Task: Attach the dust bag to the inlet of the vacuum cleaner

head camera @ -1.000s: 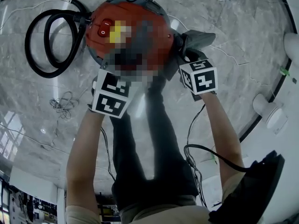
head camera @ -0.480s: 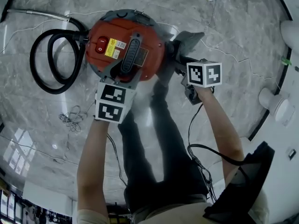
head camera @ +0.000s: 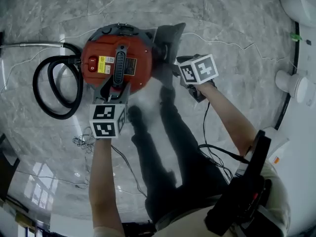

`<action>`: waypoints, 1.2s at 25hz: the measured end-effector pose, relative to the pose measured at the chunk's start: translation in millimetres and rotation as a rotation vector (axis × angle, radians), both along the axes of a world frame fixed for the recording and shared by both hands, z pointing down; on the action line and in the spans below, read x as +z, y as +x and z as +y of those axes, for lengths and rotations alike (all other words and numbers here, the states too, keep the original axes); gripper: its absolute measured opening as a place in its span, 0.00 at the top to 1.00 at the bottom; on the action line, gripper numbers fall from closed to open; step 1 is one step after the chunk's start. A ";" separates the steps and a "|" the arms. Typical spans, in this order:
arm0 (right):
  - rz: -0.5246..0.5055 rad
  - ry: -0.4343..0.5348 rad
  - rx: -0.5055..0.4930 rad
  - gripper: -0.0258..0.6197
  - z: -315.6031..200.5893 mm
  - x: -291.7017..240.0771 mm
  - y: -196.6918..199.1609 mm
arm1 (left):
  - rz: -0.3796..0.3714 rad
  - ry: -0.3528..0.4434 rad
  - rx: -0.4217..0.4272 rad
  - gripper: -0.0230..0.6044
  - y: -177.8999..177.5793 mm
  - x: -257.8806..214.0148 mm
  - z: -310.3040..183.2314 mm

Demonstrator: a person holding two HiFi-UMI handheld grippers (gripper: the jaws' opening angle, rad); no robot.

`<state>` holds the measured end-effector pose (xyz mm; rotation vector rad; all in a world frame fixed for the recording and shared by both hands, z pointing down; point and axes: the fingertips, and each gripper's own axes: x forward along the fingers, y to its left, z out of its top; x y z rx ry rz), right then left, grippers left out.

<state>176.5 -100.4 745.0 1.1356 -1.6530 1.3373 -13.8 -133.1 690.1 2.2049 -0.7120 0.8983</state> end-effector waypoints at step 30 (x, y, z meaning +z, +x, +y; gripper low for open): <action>-0.068 0.024 0.180 0.63 1.1 -21.8 29.5 | -0.045 0.062 -0.040 0.65 -11.1 -38.9 16.6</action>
